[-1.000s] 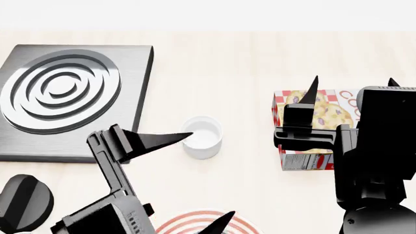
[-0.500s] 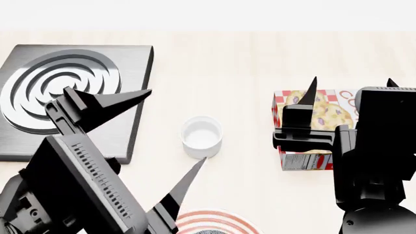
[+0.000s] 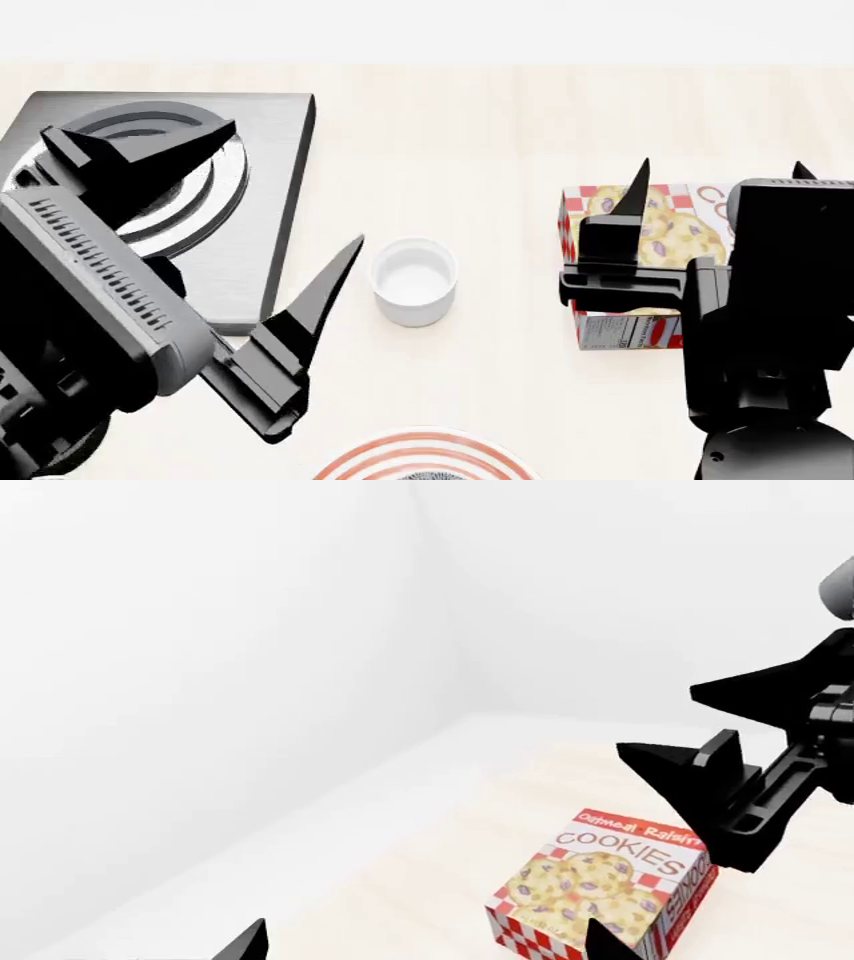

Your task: Pick the akita bowl on the stove and place it on the plate.

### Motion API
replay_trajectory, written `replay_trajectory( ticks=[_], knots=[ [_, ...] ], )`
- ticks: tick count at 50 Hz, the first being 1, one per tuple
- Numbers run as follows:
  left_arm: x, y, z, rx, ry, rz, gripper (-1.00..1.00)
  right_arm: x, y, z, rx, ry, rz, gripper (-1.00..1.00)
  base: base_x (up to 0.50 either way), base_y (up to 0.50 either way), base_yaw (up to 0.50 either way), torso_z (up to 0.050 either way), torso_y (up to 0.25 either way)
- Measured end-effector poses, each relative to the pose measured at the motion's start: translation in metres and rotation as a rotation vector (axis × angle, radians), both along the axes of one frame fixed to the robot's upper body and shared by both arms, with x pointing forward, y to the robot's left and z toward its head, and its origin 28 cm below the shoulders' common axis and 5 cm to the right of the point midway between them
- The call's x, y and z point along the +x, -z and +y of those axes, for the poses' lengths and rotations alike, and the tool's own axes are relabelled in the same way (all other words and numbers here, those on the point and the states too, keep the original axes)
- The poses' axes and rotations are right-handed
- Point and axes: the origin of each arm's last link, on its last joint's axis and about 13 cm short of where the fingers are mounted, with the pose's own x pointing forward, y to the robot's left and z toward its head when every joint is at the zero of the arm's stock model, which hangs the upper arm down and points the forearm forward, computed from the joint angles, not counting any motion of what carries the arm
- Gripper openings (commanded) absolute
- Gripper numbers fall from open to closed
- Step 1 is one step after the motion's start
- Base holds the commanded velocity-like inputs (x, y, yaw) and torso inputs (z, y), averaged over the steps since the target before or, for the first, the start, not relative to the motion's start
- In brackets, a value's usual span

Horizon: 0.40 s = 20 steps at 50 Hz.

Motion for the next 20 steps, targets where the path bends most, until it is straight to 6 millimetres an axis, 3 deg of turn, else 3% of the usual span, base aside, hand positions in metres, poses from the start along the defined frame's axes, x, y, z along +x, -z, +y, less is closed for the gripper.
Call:
replay_trajectory(
  ticks=[20],
  knots=[
    [-0.0017, -0.0099, 0.0094, -0.057, -0.031, -0.011, 1.0, 0.0, 0.0003, 0.0, -0.001, 0.0, 0.0, 1.0, 0.0, 0.0, 0.0, 0.0, 0.0]
  ],
)
